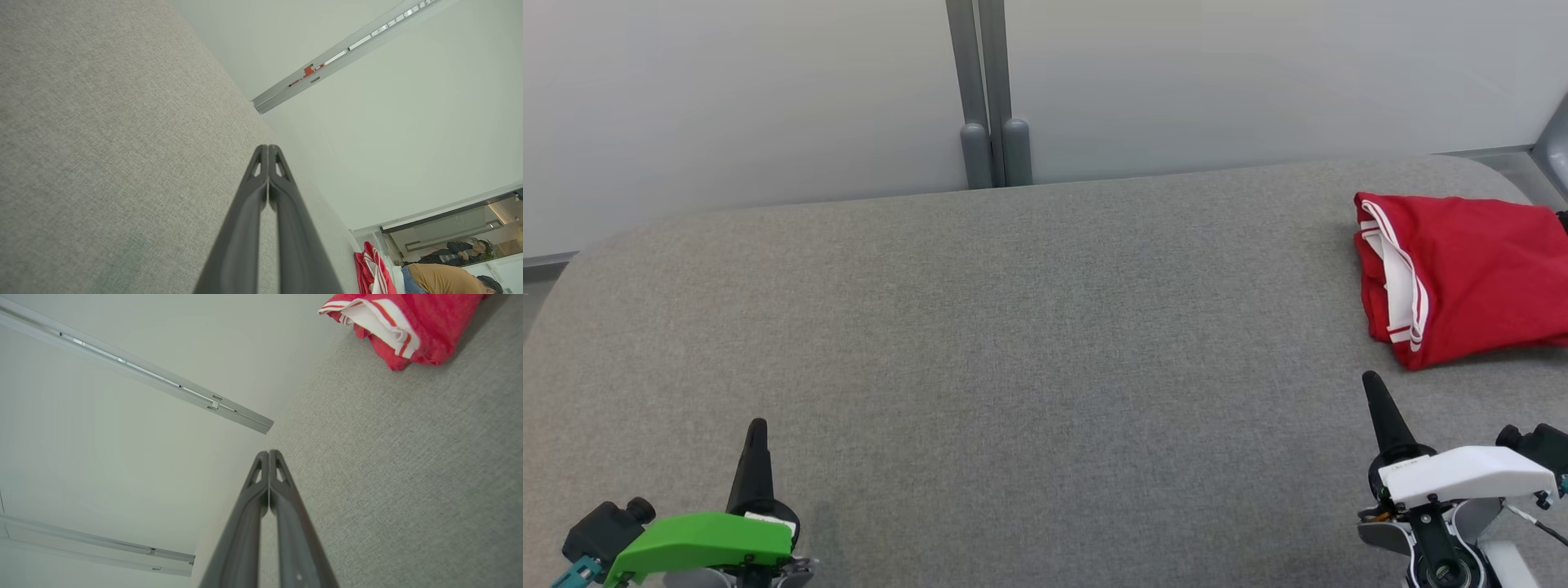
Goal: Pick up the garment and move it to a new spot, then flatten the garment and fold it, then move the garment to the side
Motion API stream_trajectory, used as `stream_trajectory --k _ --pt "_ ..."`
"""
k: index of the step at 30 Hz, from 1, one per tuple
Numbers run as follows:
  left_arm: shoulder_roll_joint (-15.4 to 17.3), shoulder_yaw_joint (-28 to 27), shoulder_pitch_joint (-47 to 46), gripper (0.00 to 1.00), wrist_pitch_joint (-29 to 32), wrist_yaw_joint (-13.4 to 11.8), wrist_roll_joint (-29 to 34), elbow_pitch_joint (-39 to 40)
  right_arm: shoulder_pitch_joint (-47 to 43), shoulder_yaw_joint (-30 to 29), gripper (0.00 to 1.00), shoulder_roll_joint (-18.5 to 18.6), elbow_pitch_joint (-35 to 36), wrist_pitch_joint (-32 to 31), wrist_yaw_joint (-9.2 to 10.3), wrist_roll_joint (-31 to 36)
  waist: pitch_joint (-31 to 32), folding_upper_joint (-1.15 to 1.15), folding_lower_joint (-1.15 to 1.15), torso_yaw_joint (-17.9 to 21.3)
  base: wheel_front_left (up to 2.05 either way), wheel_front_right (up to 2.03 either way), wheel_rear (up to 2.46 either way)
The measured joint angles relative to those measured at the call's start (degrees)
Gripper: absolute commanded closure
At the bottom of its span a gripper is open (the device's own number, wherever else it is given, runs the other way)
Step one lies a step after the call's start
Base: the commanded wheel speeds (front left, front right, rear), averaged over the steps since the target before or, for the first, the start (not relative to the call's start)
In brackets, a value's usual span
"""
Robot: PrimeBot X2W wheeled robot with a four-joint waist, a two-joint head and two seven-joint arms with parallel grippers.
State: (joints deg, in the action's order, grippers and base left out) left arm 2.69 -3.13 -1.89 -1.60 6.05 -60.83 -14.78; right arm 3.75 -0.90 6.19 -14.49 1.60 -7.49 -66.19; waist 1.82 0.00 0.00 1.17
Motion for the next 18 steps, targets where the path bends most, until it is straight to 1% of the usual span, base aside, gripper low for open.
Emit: stream_trajectory --k 18 --pt "0.00 -1.00 -1.29 1.00 2.63 0.46 -10.32 0.19 0.57 -1.87 1.00 -1.13 0.07 -2.55 0.00 -8.46 -0.54 0.00 0.00 -0.32 0.00 0.00 0.00"
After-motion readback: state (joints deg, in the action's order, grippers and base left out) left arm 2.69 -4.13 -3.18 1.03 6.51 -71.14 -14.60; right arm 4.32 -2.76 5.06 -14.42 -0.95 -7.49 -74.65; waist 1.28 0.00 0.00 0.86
